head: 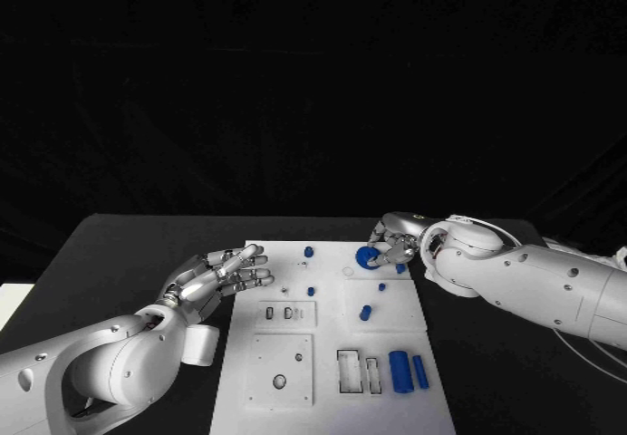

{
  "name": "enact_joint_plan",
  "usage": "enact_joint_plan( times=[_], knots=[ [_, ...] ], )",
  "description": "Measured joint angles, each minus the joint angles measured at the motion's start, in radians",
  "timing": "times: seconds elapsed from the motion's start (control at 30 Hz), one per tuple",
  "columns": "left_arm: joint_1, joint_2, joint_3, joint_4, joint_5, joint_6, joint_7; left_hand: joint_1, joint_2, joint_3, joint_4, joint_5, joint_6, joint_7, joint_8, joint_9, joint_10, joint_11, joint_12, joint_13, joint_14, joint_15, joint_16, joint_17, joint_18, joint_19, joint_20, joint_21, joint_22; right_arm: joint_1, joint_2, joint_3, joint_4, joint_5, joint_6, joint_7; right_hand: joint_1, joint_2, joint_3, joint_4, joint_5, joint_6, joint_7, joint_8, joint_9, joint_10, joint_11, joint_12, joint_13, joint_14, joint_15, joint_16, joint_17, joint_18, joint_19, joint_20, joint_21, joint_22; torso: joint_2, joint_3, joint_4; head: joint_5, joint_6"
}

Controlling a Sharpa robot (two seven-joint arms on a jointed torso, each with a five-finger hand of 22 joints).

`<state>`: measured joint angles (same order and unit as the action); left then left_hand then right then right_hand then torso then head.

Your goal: Assemble the parts on the task board

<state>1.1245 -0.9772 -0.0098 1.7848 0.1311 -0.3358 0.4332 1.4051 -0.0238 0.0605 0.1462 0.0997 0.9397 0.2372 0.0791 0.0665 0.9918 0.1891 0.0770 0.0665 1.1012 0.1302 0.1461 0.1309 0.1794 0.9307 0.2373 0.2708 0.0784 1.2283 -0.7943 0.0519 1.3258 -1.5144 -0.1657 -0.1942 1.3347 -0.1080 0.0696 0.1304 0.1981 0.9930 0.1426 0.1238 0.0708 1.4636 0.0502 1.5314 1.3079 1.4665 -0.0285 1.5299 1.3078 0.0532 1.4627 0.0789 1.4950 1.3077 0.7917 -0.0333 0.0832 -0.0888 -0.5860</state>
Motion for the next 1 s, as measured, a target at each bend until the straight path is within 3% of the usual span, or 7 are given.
enact_joint_plan(
  times=[0.37,0.57,0.6,1.0],
  knots=[
    [0.0,0.0,0.0,-0.002,0.0,0.001,-0.001,0.0,0.0,0.0,0.0,0.0,0.0,0.0,0.0,0.0,0.0,0.0,0.0,0.0,0.0,0.0,0.0,0.0,0.0,0.0,0.0,0.0,0.0,0.0,0.01,0.002,-0.006,-0.021,-0.002,0.004,0.037,0.029,0.039,-0.037,-0.044,0.049,-0.014,0.019,0.006,0.0,0.0,0.012,0.0,0.0,0.0,0.004,0.0,0.0,0.0,0.0,0.011,0.0,0.0,0.0003,0.0006,0.003,-0.004],
    [0.0,0.001,0.0,-0.002,0.0,0.001,-0.001,0.0,0.0,-0.001,-0.007,0.0,0.0,0.0,0.0,0.0,0.0,0.0,-0.004,0.0,-0.003,0.003,0.0,0.0,0.0,0.0,0.0,-0.006,-0.002,-0.003,0.01,0.002,0.005,-0.038,-0.021,0.012,0.054,0.046,0.085,-0.06,-0.075,0.072,-0.014,0.031,0.006,0.0,-0.015,0.036,0.0,-0.001,-0.006,0.004,0.0,-0.002,0.004,-0.004,0.015,0.0,0.0,0.0003,-0.0002,0.002,-0.003],
    [0.0,0.001,0.0,-0.002,0.0,0.001,-0.001,0.0,0.0,-0.001,-0.007,0.0,0.0,0.0,0.0,0.0,0.0,0.0,-0.004,0.0,-0.003,0.003,0.0,0.0,0.0,0.0,0.0,-0.006,-0.002,-0.005,0.01,0.002,0.008,-0.042,-0.028,0.013,0.057,0.049,0.093,-0.064,-0.075,0.072,-0.014,0.031,0.006,0.003,-0.018,0.036,0.0,0.002,-0.01,0.004,0.0,-0.011,0.004,-0.004,0.015,0.0,0.0,0.0003,-0.0004,0.002,-0.003],
    [0.0,0.003,0.0,-0.005,0.0,0.002,-0.002,0.0,0.0,-0.001,-0.007,0.0,0.0,0.0,0.0,0.0,0.0,0.0,-0.004,0.0,-0.003,0.003,0.0,0.0,0.0,0.0,0.0,-0.006,-0.002,-0.013,0.019,-0.002,0.087,-0.111,-0.16,0.022,0.057,0.059,0.13,-0.074,-0.02,0.073,-0.014,0.031,0.003,0.004,-0.029,0.036,0.0,0.002,-0.017,0.008,0.0,-0.011,0.002,-0.016,0.023,0.0,0.0,-0.0003,0.0023,0.006,0.0]
  ],
)
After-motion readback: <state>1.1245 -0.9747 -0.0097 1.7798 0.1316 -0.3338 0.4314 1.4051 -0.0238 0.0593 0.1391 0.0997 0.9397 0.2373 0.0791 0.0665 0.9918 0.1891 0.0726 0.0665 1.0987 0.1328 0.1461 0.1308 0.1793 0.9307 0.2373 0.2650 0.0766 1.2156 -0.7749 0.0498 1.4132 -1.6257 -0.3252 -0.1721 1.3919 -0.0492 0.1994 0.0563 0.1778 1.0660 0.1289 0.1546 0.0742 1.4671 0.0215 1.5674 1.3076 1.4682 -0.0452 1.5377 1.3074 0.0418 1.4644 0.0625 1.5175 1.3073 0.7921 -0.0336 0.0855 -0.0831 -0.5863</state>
